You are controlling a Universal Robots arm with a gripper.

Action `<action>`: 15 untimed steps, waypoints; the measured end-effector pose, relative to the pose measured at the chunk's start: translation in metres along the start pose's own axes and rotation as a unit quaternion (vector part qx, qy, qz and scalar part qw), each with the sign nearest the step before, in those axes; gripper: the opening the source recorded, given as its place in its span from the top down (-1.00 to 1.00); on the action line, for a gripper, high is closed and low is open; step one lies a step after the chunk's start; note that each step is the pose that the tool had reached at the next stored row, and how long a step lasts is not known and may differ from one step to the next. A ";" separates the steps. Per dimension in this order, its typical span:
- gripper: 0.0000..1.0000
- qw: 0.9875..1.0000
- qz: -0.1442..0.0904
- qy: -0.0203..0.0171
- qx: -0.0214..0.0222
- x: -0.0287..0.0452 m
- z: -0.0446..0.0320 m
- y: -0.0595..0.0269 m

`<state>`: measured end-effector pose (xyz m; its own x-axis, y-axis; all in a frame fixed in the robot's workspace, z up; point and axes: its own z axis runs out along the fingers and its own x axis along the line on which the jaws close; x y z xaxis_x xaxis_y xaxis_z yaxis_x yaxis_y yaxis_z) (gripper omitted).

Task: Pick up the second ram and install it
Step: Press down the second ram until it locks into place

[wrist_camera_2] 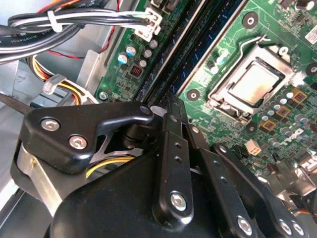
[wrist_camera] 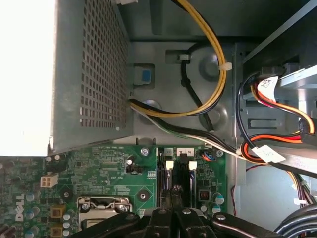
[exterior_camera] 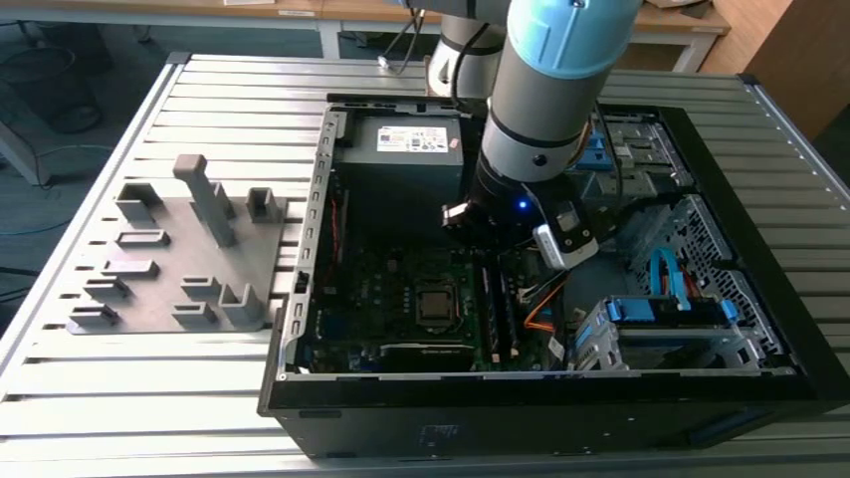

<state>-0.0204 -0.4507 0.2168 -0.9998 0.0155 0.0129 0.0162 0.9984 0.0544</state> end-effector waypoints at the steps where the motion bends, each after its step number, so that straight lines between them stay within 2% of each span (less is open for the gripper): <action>1: 0.80 1.000 0.000 0.000 0.000 0.0000 -0.0001 0.0001; 4: 0.80 1.000 0.000 0.000 0.000 0.0001 -0.0078 0.0006; 7: 0.80 1.000 0.000 0.000 0.001 0.0001 -0.0091 -0.0021; 15: 0.80 1.000 0.000 0.000 0.003 -0.0003 -0.0100 -0.0316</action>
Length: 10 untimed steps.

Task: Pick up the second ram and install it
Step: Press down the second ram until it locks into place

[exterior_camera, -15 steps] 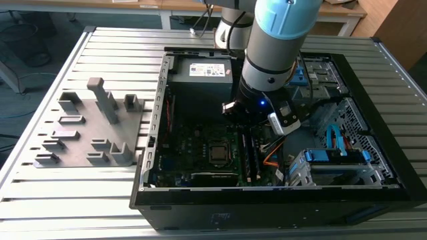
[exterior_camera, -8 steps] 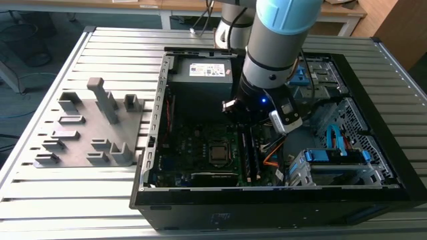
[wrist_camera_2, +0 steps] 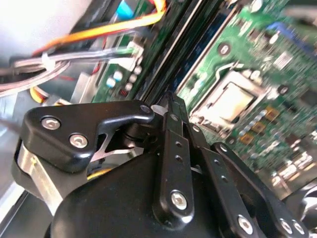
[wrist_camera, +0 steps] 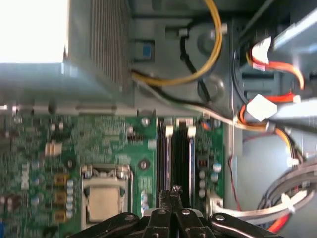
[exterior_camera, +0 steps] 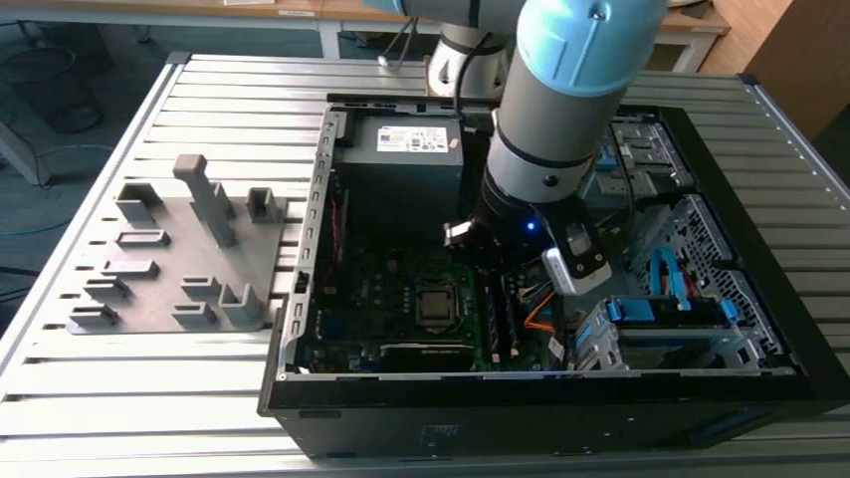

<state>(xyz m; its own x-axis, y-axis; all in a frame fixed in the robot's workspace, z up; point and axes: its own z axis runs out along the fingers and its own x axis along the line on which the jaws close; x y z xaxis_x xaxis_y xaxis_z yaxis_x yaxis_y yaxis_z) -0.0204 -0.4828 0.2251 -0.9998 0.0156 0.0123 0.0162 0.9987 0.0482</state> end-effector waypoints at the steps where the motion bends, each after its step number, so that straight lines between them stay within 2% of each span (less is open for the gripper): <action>1: 0.80 1.000 0.000 0.000 0.000 -0.0001 -0.0001 -0.0042; 6: 0.80 1.000 0.000 0.000 0.004 -0.0004 -0.0003 -0.0220; 10: 0.80 1.000 0.000 0.000 0.013 -0.0004 0.0004 -0.0276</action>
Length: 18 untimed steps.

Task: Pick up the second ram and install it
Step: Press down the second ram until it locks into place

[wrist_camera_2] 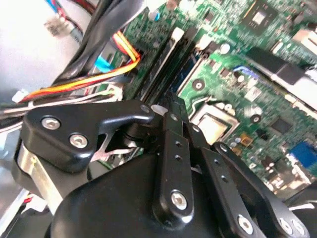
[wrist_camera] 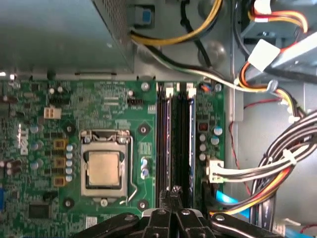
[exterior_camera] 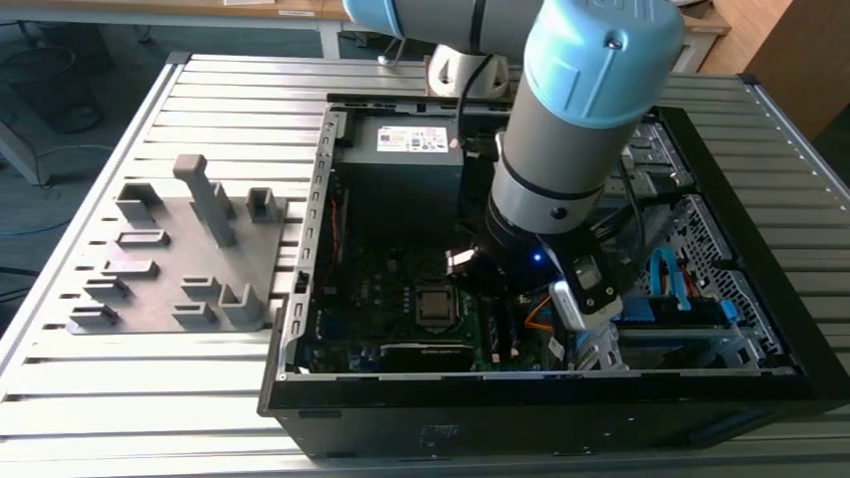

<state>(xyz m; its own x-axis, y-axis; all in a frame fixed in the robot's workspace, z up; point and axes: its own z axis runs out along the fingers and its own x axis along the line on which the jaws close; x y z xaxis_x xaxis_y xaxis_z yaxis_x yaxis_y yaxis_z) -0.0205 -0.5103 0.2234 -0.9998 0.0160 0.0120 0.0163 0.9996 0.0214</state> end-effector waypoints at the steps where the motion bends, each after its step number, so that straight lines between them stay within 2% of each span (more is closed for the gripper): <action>1: 0.80 1.000 0.000 0.000 0.002 0.0000 0.0005 -0.0007; 2: 0.80 1.000 0.000 0.000 0.005 -0.0001 0.0010 -0.0010; 4: 0.80 1.000 0.000 0.000 0.006 -0.0001 0.0025 -0.0014; 12: 0.80 1.000 0.000 0.001 0.007 -0.0001 0.0074 -0.0018; 14: 0.80 1.000 0.000 0.000 0.004 -0.0003 0.0034 -0.0012; 16: 0.80 1.000 0.000 0.000 0.007 0.0000 -0.0066 -0.0014; 18: 0.80 1.000 0.000 0.000 0.009 0.0000 -0.0083 0.0015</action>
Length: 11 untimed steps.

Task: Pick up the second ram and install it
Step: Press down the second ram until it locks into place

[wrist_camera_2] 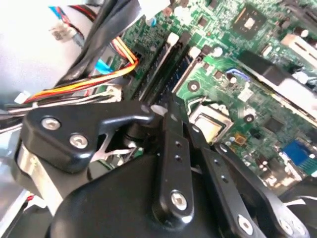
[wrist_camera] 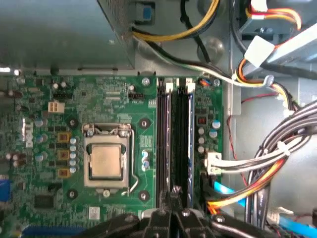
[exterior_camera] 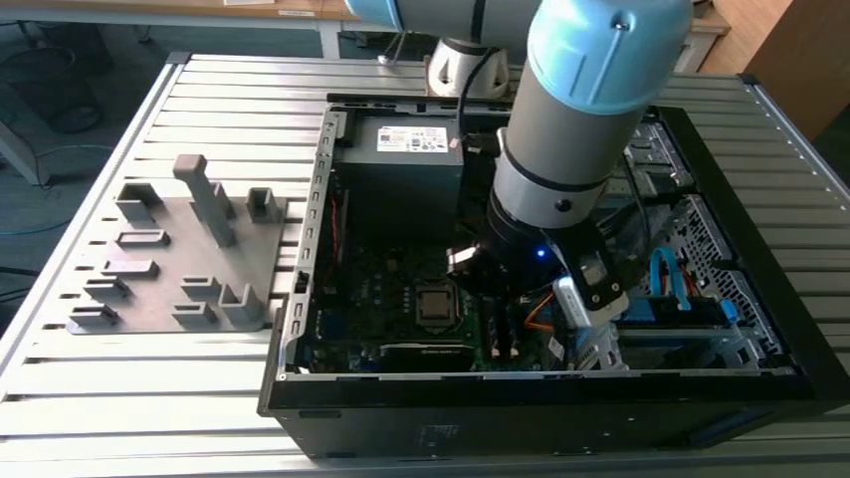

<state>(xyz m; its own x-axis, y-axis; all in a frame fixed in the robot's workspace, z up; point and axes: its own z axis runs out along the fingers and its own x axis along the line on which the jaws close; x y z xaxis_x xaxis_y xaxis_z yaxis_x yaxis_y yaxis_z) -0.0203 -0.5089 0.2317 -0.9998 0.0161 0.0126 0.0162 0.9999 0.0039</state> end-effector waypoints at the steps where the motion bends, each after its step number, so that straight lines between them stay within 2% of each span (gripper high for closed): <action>1: 0.80 1.000 0.000 0.000 0.002 0.0001 -0.0003 0.0042; 8: 0.80 1.000 0.000 0.000 0.008 0.0007 -0.0002 0.0354; 11: 0.80 1.000 0.000 0.000 0.011 0.0007 -0.0019 0.0373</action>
<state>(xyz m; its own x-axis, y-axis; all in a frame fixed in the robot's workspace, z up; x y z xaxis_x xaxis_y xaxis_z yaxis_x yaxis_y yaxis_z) -0.0204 -0.4716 0.2338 -0.9998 0.0163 0.0127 0.0161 0.9997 -0.0176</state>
